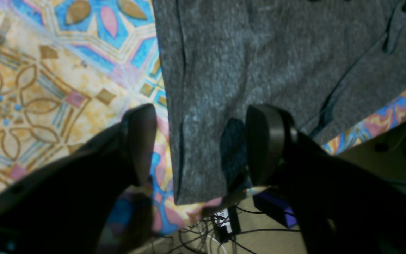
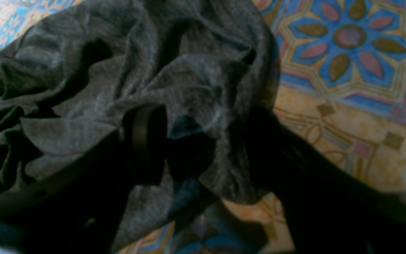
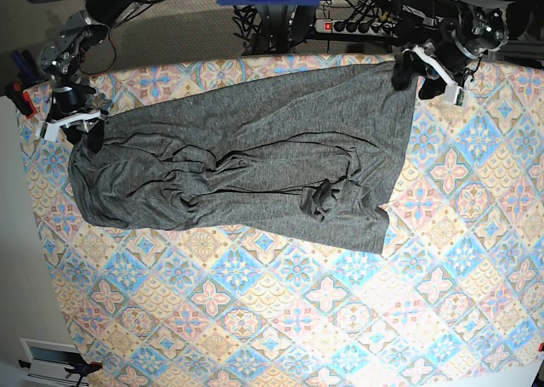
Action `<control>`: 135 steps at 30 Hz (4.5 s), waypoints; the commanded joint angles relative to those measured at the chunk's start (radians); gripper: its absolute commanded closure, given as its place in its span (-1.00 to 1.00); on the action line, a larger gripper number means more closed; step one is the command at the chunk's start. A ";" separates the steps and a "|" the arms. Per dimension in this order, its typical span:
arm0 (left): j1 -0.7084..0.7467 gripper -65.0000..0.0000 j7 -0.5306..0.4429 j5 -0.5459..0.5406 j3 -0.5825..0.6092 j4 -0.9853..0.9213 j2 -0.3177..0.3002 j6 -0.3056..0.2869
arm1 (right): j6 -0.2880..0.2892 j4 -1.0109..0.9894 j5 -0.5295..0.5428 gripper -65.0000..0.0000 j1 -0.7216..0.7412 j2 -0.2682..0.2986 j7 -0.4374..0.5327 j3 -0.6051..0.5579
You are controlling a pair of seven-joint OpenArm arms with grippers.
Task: Layout the t-shirt on the table in an organized manner, then fold the t-shirt properly
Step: 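Pull the shirt end with the left gripper away from the right gripper, then hold the grey shirt end with the left gripper, stretching it taut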
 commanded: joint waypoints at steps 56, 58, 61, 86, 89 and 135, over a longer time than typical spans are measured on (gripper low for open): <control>-0.200 0.87 0.426 0.160 0.047 0.056 0.026 0.015 | -0.005 0.215 -0.048 1.00 -0.041 -0.012 -0.100 0.131; -0.221 0.87 0.455 0.160 0.047 0.084 0.032 0.015 | -0.005 0.218 -0.048 1.00 -0.041 -0.012 -0.119 0.131; -0.266 0.87 0.509 0.171 0.034 0.109 0.052 0.015 | -0.005 0.216 -0.048 1.00 -0.040 -0.012 -0.165 0.133; -0.415 0.87 0.733 0.162 -0.079 0.112 0.113 0.015 | -0.005 0.223 -0.050 1.00 0.015 -0.007 -0.170 0.133; -0.451 0.87 0.739 0.172 -0.078 0.112 0.115 0.015 | -0.005 0.223 -0.050 1.00 0.022 -0.007 -0.170 0.133; -0.336 0.13 0.681 0.209 -0.105 0.317 0.101 0.015 | -0.005 0.223 -0.214 1.00 0.045 0.027 -0.168 0.127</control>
